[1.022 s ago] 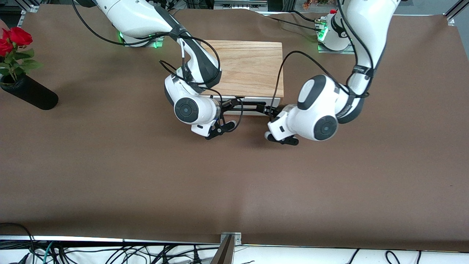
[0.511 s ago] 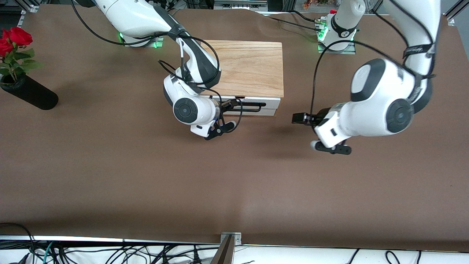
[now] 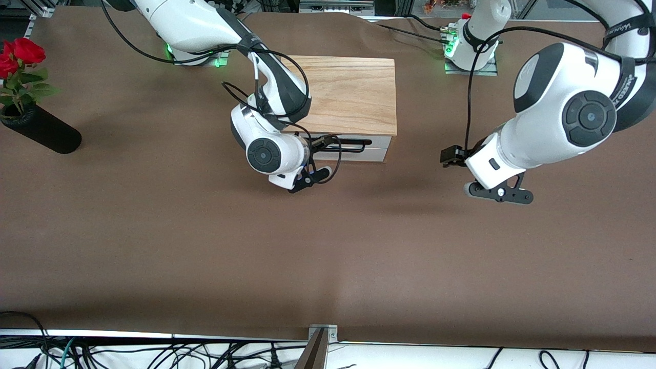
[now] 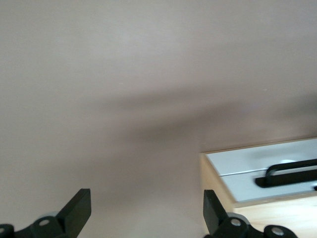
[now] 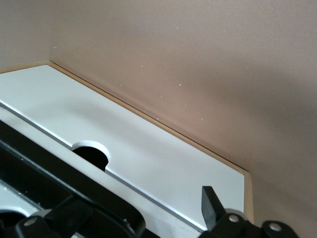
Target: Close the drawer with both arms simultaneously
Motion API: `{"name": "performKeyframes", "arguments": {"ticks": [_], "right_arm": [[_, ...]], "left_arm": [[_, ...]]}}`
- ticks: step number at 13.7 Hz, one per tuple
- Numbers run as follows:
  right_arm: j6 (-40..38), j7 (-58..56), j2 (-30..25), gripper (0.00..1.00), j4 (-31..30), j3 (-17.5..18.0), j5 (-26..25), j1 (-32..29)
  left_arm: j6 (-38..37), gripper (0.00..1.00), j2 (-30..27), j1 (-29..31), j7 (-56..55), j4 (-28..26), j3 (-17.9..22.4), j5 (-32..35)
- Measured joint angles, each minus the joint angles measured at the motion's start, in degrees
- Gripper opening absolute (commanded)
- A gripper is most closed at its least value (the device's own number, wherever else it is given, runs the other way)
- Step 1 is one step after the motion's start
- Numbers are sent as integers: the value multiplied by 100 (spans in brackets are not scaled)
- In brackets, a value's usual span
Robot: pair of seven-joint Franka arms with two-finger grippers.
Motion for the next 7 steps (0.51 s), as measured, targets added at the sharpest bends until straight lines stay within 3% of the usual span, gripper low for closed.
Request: {"name": "performKeyframes", "arguments": {"ticks": [7], "right_arm": [[-88, -7, 42, 100, 0, -19, 342, -81]], "left_arm": [[-86, 100, -890, 25, 12, -5, 581, 273]]}}
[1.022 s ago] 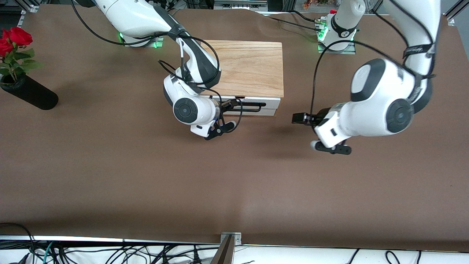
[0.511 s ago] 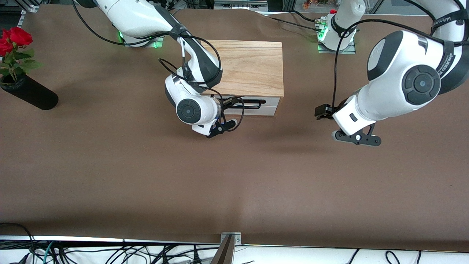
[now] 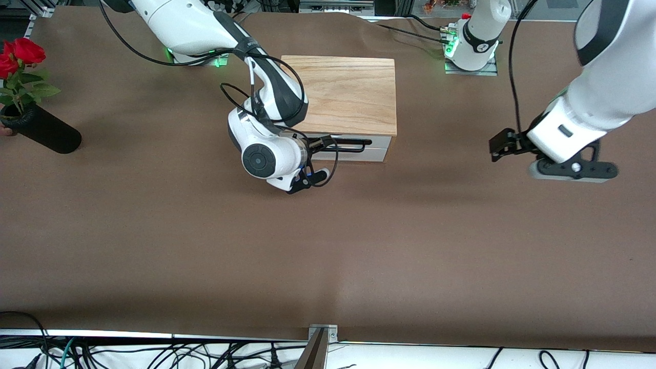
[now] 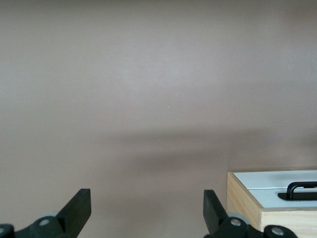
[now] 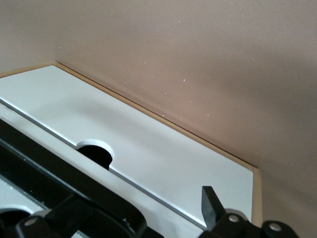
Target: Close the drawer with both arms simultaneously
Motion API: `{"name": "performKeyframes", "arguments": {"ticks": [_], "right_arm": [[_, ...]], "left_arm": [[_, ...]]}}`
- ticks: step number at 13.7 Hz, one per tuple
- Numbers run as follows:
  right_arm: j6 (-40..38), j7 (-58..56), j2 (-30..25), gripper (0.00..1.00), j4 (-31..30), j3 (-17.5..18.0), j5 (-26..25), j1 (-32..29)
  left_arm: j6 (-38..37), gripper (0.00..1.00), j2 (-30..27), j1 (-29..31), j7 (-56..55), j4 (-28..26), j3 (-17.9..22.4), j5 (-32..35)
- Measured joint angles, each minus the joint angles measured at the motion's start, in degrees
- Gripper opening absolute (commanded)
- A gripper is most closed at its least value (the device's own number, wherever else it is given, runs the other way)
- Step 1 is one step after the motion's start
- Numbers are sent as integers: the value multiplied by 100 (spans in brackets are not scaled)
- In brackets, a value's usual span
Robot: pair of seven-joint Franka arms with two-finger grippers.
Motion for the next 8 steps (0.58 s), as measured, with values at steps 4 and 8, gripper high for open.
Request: {"name": "performKeyframes", "arguments": {"ticks": [4, 8], "right_arm": [[-21, 0, -8, 100, 49, 8, 101, -8], [-117, -2, -46, 100, 143, 38, 178, -5]], "left_arm": [[-11, 100, -713, 57, 1, -700, 26, 33], [0, 100, -948, 472, 361, -1092, 54, 49]]}}
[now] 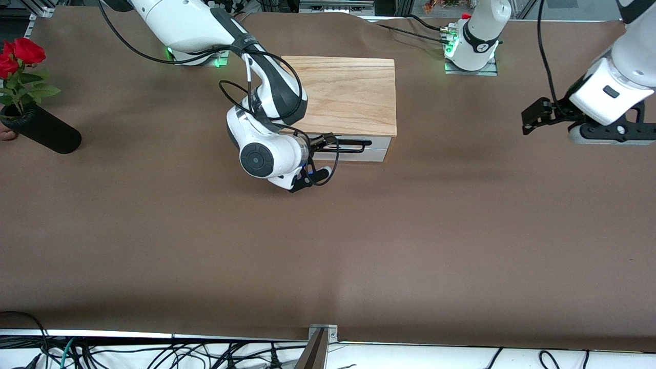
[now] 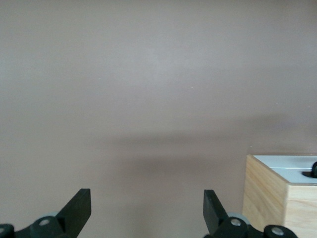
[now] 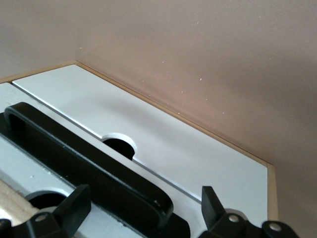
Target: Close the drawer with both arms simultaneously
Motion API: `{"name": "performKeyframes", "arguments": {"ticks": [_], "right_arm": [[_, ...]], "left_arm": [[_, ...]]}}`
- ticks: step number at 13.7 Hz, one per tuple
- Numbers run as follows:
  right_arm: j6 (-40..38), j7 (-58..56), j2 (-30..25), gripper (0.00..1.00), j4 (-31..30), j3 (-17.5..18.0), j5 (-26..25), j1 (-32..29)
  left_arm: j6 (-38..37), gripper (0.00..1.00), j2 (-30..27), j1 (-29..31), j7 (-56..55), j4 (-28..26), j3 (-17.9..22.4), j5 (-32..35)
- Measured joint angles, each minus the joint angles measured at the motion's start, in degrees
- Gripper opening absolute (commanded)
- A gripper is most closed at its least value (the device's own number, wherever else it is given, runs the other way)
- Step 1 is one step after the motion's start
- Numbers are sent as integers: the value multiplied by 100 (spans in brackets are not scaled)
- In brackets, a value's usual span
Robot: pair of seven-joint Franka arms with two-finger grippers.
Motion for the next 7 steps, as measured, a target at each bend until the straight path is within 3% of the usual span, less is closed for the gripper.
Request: {"name": "performKeyframes", "arguments": {"ticks": [3, 7], "right_arm": [[-62, -2, -41, 100, 350, -13, 26, -34], [-108, -163, -349, 100, 591, -58, -100, -524]], "left_arm": [[0, 100, -4, 31, 30, -26, -14, 0], [0, 100, -15, 30, 30, -27, -45, 0]]}}
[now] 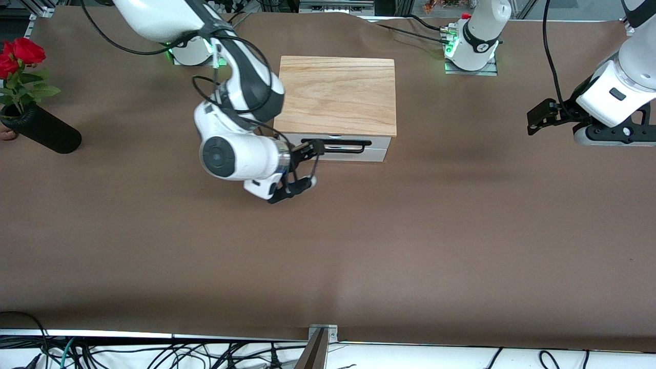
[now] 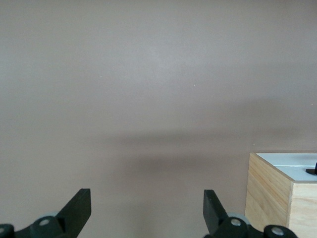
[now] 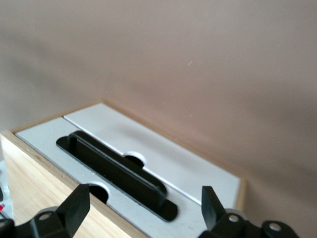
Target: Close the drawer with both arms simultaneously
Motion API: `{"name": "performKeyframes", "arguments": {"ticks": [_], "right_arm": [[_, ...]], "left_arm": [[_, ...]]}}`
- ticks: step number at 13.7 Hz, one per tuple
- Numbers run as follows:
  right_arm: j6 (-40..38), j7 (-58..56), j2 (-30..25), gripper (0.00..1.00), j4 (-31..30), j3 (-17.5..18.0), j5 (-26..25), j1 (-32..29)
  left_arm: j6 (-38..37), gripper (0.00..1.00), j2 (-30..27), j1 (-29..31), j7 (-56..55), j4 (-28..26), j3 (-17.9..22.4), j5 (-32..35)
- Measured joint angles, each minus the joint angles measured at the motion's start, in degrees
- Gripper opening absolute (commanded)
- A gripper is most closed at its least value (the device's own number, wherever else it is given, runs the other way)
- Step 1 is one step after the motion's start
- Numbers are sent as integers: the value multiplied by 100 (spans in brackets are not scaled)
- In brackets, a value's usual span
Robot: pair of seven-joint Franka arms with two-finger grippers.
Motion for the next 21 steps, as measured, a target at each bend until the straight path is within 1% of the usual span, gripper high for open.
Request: {"name": "performKeyframes", "arguments": {"ticks": [3, 5, 8, 10, 14, 17, 18, 19, 21], "right_arm": [[-43, -550, -109, 100, 307, -207, -762, -187], [-300, -583, -136, 100, 543, -410, -1095, -250], [-448, -673, -180, 100, 756, -1057, -1176, -340], [-452, -827, -252, 100, 804, -1311, -1176, -543], [-423, -903, -342, 100, 842, -1513, -1179, -913], [-366, -928, -476, 100, 1052, -1623, -1198, -1180], [-361, -928, -605, 100, 1057, -1628, -1293, -1304], [-305, -928, -773, 100, 994, -1625, -1527, -1417], [-51, -928, -1229, 100, 580, -1569, -1975, -1594]], "left_arm": [[0, 100, 0, -1, 0, 0, -15, 0], [0, 100, 0, -1, 0, 0, -15, 0], [0, 100, 0, 0, 0, 0, -15, 0], [0, 100, 0, 0, 1, 0, -15, 0], [-2, 100, 0, 0, 1, 0, -15, 0], [-3, 100, -1, -4, 1, 0, -19, 0], [-3, 100, -1, -10, 1, 0, -25, 0], [-3, 100, -1, -17, 2, 0, -32, 0], [-3, 100, -1, -20, 2, 0, -36, 0]]}}
